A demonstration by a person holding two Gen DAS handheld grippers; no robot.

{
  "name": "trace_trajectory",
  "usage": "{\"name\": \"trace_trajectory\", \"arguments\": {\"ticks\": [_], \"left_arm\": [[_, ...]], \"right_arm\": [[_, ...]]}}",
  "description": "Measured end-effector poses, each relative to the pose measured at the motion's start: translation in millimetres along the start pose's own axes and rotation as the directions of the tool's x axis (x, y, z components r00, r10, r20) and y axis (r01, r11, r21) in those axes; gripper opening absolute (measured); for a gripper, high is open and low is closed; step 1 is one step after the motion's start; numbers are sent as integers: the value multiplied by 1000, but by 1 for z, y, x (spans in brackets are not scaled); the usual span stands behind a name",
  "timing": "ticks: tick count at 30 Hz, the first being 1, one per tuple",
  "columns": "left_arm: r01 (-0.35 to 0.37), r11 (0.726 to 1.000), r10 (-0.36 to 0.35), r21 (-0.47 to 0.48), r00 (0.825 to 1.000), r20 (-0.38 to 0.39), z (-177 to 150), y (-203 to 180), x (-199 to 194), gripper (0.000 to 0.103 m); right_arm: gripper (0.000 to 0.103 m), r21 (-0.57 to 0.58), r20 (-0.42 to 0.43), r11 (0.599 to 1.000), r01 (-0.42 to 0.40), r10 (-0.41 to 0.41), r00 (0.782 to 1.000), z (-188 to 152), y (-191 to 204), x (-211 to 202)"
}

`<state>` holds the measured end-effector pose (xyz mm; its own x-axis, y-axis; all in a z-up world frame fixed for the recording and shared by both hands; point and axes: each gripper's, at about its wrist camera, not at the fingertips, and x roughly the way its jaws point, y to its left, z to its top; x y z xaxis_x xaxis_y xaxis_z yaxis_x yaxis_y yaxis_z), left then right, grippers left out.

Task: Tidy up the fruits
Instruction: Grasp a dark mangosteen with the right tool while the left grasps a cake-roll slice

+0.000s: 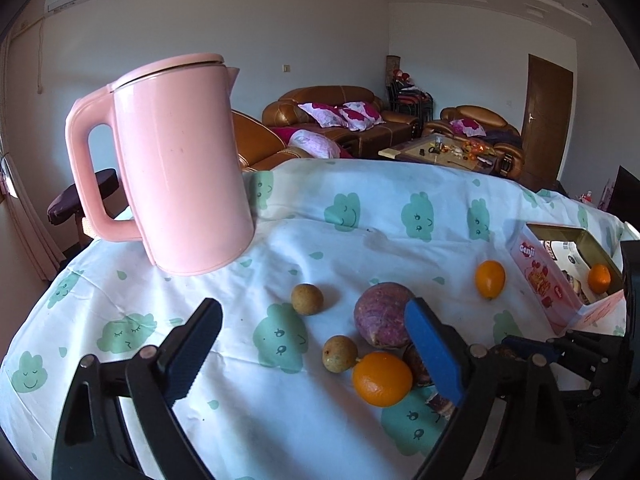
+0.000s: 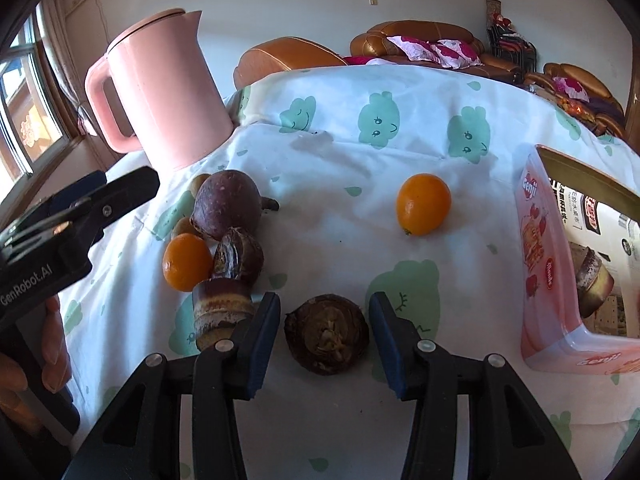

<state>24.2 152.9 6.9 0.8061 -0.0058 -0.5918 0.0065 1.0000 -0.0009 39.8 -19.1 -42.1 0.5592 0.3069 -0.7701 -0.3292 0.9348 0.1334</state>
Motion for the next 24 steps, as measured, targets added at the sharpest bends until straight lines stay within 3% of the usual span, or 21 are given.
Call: {"name": "trace_trajectory", "arguments": {"ticks": [2, 5, 11, 15, 19, 21, 24], "left_arm": [[33, 999, -33, -11, 999, -8, -1, 2, 0, 94], [121, 992, -122, -18, 992, -24, -3, -2, 0, 79], [224, 974, -223, 12, 972, -81, -19, -35, -8, 72], [221, 975, -213, 30, 964, -157, -30, -63, 0, 60], [196, 977, -175, 87, 963, -204, -40, -84, 8, 56], [183, 979, -158, 91, 960, -231, -46, -86, 14, 47], [215, 976, -199, 40, 948, -250, -48, -77, 19, 46]], "right_arm": [[42, -22, -1, 999, 32, -32, 1000, -4, 2, -4], [42, 17, 24, 1000, 16, -16, 1000, -9, -9, -14], [42, 74, 183, 995, 66, -78, 980, -7, -36, -53], [42, 98, 238, 992, 85, -106, 965, -4, -48, -69], [42, 109, 236, 991, 82, -106, 966, -3, -53, -70], [42, 106, 229, 991, 79, -101, 968, -3, -53, -69], [42, 94, 218, 993, 78, -97, 971, -7, -52, -69]]}}
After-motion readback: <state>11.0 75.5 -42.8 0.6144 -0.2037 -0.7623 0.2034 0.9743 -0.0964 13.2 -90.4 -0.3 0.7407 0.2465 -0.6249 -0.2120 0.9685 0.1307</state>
